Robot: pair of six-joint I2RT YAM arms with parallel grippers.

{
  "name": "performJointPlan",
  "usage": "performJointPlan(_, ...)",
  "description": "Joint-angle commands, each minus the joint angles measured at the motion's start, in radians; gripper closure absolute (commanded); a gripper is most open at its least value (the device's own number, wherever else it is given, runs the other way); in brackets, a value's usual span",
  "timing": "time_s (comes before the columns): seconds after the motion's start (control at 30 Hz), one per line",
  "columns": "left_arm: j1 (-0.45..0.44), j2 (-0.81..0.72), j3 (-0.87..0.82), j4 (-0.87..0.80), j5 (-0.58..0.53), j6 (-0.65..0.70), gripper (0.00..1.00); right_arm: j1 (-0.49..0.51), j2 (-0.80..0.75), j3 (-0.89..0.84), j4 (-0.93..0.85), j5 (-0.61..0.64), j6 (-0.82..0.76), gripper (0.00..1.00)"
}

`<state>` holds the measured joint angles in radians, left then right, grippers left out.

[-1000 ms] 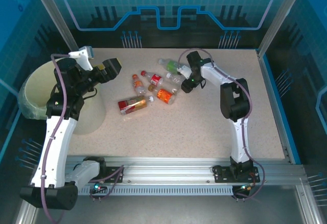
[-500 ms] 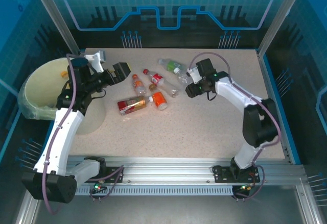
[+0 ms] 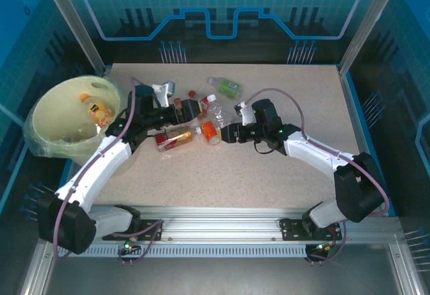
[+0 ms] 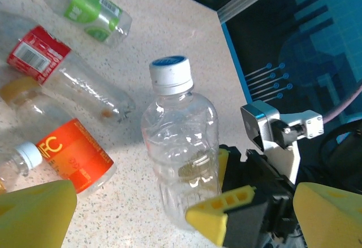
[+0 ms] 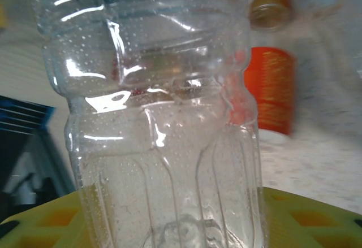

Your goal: Put the plastic bottles in the bin

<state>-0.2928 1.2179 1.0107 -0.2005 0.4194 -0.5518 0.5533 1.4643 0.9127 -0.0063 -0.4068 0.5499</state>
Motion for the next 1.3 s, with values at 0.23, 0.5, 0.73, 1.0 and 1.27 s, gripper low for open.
performJointPlan(0.23,-0.083,0.081,0.011,0.079,-0.076,-0.012,0.01,0.076,-0.06,-0.052,0.262,-0.122,0.227,0.55)
performJointPlan(0.5,-0.104,0.104,-0.017,0.274,0.122,-0.04,0.11,0.103,-0.067,-0.075,0.38,-0.138,0.297,0.54)
performJointPlan(0.73,-0.109,0.101,-0.018,0.26,0.121,-0.022,0.34,0.111,-0.062,-0.063,0.389,-0.154,0.279,0.53)
performJointPlan(1.0,-0.109,0.088,-0.014,0.242,0.099,0.006,0.44,0.118,-0.089,-0.038,0.269,-0.126,0.179,0.42)
performJointPlan(1.27,-0.11,0.032,-0.005,0.161,-0.064,0.049,0.44,0.123,-0.192,0.027,-0.033,0.052,0.001,0.12)
